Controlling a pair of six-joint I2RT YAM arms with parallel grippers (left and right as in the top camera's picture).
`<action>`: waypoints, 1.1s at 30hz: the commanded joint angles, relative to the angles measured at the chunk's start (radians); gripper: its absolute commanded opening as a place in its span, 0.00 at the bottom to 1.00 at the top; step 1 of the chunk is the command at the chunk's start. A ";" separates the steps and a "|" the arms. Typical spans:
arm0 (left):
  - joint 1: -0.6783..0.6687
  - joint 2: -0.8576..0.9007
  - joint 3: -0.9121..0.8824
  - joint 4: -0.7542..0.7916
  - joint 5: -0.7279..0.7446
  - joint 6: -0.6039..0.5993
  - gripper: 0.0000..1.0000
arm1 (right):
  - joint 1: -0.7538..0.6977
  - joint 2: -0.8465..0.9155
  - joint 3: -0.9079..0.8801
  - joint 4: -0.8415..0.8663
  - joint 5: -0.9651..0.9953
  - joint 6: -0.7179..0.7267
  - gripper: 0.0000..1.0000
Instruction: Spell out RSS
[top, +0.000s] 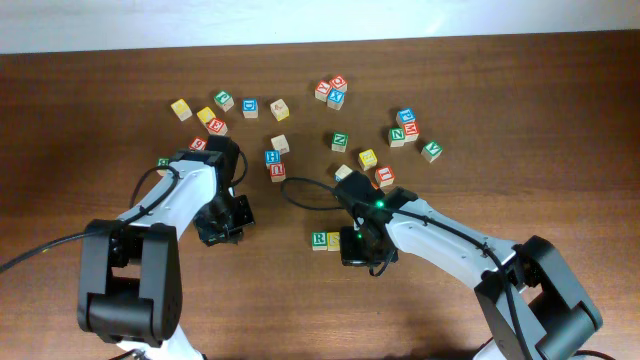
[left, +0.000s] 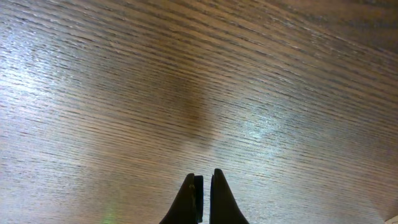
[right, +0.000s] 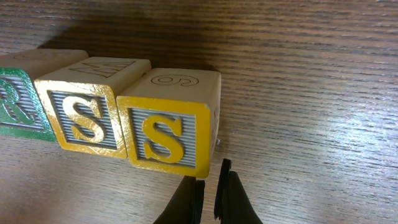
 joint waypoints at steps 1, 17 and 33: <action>0.005 -0.020 -0.008 -0.003 0.007 -0.008 0.00 | 0.008 -0.014 -0.008 0.004 0.016 0.017 0.04; 0.005 -0.020 -0.009 -0.006 0.007 -0.004 0.00 | 0.015 -0.010 -0.012 0.035 0.017 0.031 0.04; 0.004 -0.020 -0.010 -0.006 0.007 0.003 0.00 | 0.015 -0.005 -0.012 0.054 0.016 0.031 0.05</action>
